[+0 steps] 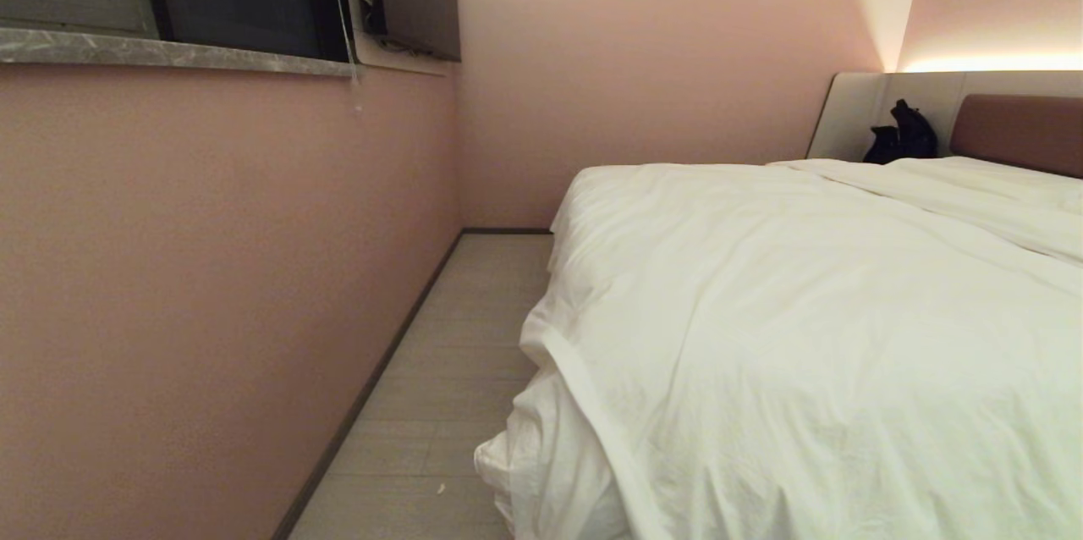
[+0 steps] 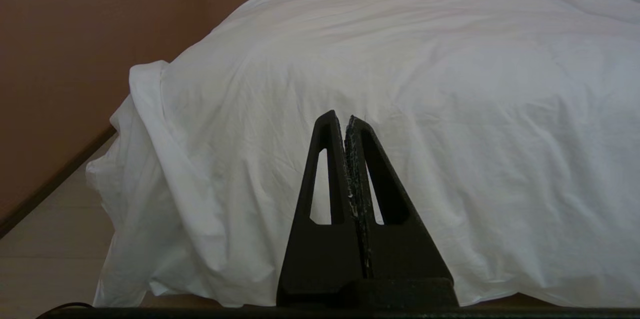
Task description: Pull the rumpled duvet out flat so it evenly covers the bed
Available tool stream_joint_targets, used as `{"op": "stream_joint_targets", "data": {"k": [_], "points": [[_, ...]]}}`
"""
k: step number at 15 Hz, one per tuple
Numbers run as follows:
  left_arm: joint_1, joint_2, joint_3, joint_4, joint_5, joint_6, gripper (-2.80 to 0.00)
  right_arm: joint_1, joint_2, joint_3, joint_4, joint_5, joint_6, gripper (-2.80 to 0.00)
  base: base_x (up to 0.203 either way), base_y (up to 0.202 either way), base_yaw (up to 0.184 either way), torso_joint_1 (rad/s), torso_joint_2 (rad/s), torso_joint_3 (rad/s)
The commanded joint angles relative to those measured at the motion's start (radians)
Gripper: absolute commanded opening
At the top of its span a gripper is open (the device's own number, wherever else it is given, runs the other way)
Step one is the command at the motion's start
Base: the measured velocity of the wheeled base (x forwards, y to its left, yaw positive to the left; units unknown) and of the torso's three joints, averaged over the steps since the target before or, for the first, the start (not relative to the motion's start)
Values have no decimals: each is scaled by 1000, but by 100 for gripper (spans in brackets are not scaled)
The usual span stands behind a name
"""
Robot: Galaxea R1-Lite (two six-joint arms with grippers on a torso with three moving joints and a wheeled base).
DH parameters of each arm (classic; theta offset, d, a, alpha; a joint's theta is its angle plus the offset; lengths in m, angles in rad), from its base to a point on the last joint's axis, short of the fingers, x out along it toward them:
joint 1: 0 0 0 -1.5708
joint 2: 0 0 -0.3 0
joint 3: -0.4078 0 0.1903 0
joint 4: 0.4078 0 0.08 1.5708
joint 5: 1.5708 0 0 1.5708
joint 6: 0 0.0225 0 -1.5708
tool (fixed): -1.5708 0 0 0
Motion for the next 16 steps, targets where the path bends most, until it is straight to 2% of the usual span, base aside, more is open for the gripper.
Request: {"op": "stream_joint_targets", "data": {"k": [1, 4, 5, 7, 10, 13, 16], "points": [[0, 2, -1, 1, 0, 1, -280, 0, 0, 0, 1, 0, -5, -280, 0, 0, 0, 0, 0, 0], [0, 0, -1, 1, 0, 0, -280, 0, 0, -17, 25, -5, -25, -280, 0, 0, 0, 0, 0, 0], [1, 0, -1, 1, 0, 0, -280, -1, 0, -39, 91, -4, -50, -280, 0, 0, 0, 0, 0, 0], [0, 0, -1, 1, 0, 0, -280, -1, 1, -120, 238, 5, -85, -280, 0, 0, 0, 0, 0, 0], [0, 1, -1, 1, 0, 0, -280, -1, 53, -258, 283, 12, -95, -280, 0, 0, 0, 0, 0, 0], [0, 0, -1, 1, 0, 0, -280, 5, 314, -413, 257, 36, -97, -280, 0, 0, 0, 0, 0, 0], [1, 0, 1, 1, 0, 0, -280, 10, 656, -516, 152, 67, -131, -280, 0, 0, 0, 0, 0, 0]]}}
